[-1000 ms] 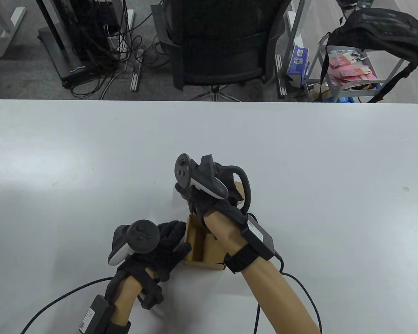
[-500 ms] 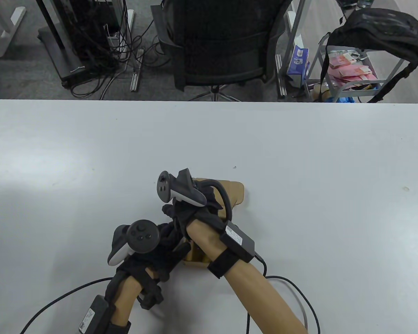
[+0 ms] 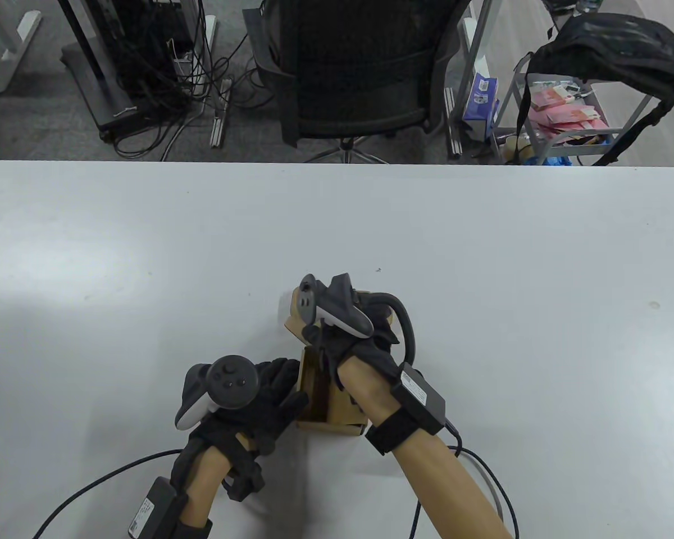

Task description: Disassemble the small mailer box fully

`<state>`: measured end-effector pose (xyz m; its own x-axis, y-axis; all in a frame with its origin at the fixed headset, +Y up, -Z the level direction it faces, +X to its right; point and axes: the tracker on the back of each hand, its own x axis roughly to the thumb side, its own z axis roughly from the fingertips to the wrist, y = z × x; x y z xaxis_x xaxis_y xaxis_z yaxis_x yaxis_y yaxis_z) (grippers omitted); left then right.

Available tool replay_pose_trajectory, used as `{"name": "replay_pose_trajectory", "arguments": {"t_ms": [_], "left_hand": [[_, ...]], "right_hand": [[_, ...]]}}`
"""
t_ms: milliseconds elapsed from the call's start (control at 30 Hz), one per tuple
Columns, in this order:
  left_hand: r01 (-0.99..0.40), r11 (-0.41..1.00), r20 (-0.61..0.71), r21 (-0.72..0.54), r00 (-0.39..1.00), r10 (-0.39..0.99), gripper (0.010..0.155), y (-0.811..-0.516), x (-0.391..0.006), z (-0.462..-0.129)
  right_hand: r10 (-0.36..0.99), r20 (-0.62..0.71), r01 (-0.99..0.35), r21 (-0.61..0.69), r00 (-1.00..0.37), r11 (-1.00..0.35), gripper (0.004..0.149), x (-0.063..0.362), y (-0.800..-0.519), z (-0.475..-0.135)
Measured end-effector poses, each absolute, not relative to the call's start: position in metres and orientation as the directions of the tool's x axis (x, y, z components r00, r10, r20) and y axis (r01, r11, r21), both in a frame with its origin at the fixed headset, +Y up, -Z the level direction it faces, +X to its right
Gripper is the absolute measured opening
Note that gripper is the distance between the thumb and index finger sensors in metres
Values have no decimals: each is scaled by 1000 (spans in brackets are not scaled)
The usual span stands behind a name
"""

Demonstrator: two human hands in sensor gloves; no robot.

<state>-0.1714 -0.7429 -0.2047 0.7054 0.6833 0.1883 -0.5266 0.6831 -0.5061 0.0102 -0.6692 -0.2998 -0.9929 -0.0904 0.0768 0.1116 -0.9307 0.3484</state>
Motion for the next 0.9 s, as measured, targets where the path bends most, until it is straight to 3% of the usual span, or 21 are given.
{"name": "replay_pose_trajectory", "arguments": {"t_ms": [233,533,800,900], "left_hand": [[-531,671,177,-517,701,691,85,-744,-170,-204],[-535,666,169,-520,700,694,86,-744,-170,-203],[-539,665,165,-517,700,695,86,-745,-169,-203],[-542,662,161,-517,699,697,86,-745,-169,-203]], "right_hand": [[56,0,-51,423,-998,-905,72,54,-688,-289],[241,-60,-240,467,-969,-851,75,77,-704,-278],[384,-87,-384,418,-919,-823,77,91,-719,-267],[385,-77,-389,325,-920,-862,79,95,-713,-254]]}}
